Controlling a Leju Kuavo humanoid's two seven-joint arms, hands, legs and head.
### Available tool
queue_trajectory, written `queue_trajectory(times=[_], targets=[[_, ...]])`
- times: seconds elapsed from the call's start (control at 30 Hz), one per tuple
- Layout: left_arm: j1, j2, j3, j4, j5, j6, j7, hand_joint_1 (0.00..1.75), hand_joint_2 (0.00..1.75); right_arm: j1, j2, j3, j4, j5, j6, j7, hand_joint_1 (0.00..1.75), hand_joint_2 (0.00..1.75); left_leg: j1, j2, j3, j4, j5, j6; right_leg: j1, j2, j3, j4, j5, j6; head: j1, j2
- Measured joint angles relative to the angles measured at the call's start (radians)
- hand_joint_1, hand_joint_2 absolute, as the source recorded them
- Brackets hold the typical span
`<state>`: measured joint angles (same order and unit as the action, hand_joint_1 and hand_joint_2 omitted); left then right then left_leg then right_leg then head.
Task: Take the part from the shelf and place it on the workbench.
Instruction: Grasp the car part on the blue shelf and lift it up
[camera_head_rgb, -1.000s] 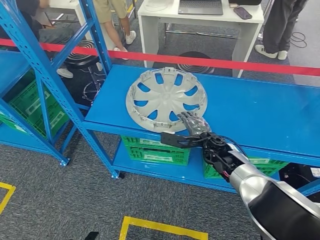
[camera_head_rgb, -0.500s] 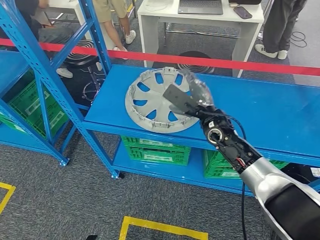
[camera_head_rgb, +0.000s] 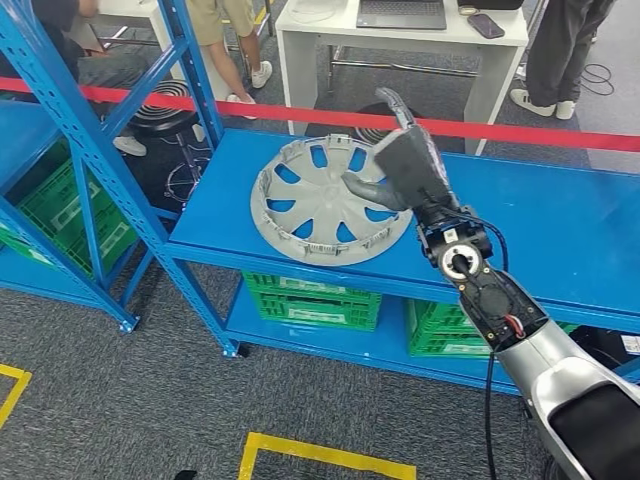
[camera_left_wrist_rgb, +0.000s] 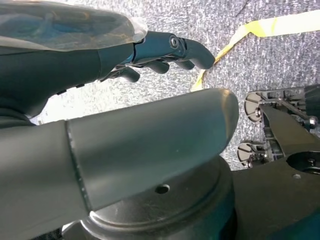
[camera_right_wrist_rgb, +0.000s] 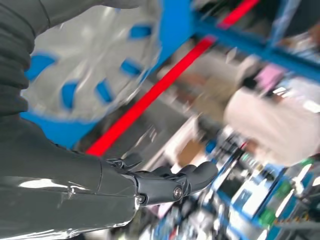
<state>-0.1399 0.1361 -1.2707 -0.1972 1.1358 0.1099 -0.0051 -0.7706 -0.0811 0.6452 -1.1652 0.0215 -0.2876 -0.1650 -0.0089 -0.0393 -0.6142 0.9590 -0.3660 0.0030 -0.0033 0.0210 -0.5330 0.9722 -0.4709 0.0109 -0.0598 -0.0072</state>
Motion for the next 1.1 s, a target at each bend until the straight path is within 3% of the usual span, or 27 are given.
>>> queue_trajectory(times=[0.13,0.33,0.4,0.43,0.5,0.53,0.57,0.63,0.67,0.7,0.77,0.8,0.97,1.1], targets=[[-0.015,-0.001,-0.001,0.0,-0.01,0.002,0.004,0.0,0.0,0.0,0.01,-0.015,0.083,-0.131,0.046,-0.105,0.0,1.75,-0.004,0.0,-0.002,0.004,-0.004,0.006,-0.002,-0.001,0.001,-0.001,-0.002,0.004,0.0,0.0],[-0.027,0.0,-0.001,0.0,-0.01,0.002,0.011,0.0,0.0,-0.003,0.021,-0.018,0.154,-0.146,0.061,-0.114,0.0,1.75,0.0,0.0,0.011,-0.017,-0.009,0.024,-0.003,-0.002,0.018,0.01,0.004,0.021,0.0,0.0],[-0.029,-0.002,-0.001,0.0,-0.01,0.001,0.012,0.0,0.0,-0.009,0.022,-0.019,0.168,-0.146,0.061,-0.11,0.0,1.75,0.006,-0.001,0.024,-0.03,-0.014,0.031,-0.003,-0.005,-0.015,0.069,-0.03,0.03,0.001,0.0],[-0.029,-0.002,-0.001,0.0,-0.01,0.001,0.012,0.0,0.0,-0.012,0.023,-0.019,0.176,-0.145,0.061,-0.106,0.0,1.75,0.006,0.0,0.028,-0.033,-0.018,0.034,-0.005,-0.007,-0.047,0.128,-0.057,0.033,0.001,0.0],[-0.029,-0.002,-0.002,0.0,-0.01,-0.001,0.012,0.0,0.0,-0.012,0.024,-0.017,0.19,-0.141,0.061,-0.094,0.0,1.75,0.008,0.002,0.034,-0.032,-0.022,0.032,-0.012,-0.009,-0.121,0.252,-0.102,0.041,0.002,0.0],[-0.028,-0.003,-0.002,0.0,-0.011,-0.001,0.012,0.0,0.0,-0.009,0.025,-0.017,0.196,-0.14,0.06,-0.088,0.0,1.75,0.011,0.002,0.039,-0.03,-0.023,0.028,-0.015,-0.01,-0.142,0.277,-0.102,0.045,0.002,0.0],[-0.028,-0.004,-0.002,0.0,-0.012,-0.002,0.012,0.0,0.0,-0.006,0.025,-0.017,0.201,-0.139,0.059,-0.083,0.0,1.75,0.015,0.002,0.044,-0.026,-0.025,0.022,-0.019,-0.011,-0.144,0.263,-0.081,0.049,0.002,0.0],[-0.028,-0.006,-0.004,0.0,-0.012,-0.002,0.012,0.0,0.0,-0.004,0.024,-0.017,0.209,-0.135,0.057,-0.075,0.0,1.75,0.025,-0.002,0.052,-0.016,-0.034,0.006,-0.029,-0.012,-0.102,0.134,0.006,0.061,0.002,0.0],[-0.029,-0.005,-0.005,0.0,-0.012,-0.001,0.014,0.0,0.0,-0.004,0.024,-0.016,0.214,-0.132,0.056,-0.072,0.0,1.75,0.028,-0.004,0.054,-0.011,-0.039,-0.002,-0.031,-0.009,-0.083,0.068,0.035,0.065,0.003,0.0],[-0.029,-0.005,-0.005,0.0,-0.012,-0.001,0.015,0.0,0.0,-0.002,0.024,-0.016,0.217,-0.131,0.055,-0.069,0.0,1.75,0.031,-0.005,0.053,-0.007,-0.043,-0.01,-0.031,-0.007,-0.068,0.023,0.052,0.061,0.003,0.0],[-0.031,-0.003,-0.006,0.0,-0.012,0.001,0.016,0.0,0.0,0.003,0.024,-0.014,0.223,-0.129,0.055,-0.066,0.0,1.75,0.03,-0.005,0.048,-0.002,-0.047,-0.023,-0.026,-0.004,-0.065,0.004,0.055,0.039,0.002,0.0],[-0.03,-0.004,-0.007,0.0,-0.012,0.002,0.017,0.0,0.0,0.005,0.024,-0.013,0.225,-0.129,0.055,-0.065,0.0,1.75,0.031,-0.005,0.046,-0.002,-0.048,-0.024,-0.026,-0.004,-0.063,0.006,0.062,0.03,0.001,0.0],[-0.032,-0.003,-0.008,0.0,-0.01,0.005,0.019,0.0,0.0,0.003,0.023,-0.01,0.234,-0.12,0.056,-0.065,0.0,1.75,0.033,-0.003,0.052,-0.006,-0.042,-0.009,-0.025,0.002,-0.065,0.006,0.07,0.027,0.0,0.0],[-0.035,-0.004,-0.008,0.0,-0.01,0.007,0.019,0.0,0.0,0.003,0.023,-0.008,0.242,-0.113,0.061,-0.066,0.0,1.75,0.033,0.001,0.057,-0.018,-0.043,-0.002,-0.02,0.005,-0.065,0.006,0.067,0.017,0.0,0.0]])
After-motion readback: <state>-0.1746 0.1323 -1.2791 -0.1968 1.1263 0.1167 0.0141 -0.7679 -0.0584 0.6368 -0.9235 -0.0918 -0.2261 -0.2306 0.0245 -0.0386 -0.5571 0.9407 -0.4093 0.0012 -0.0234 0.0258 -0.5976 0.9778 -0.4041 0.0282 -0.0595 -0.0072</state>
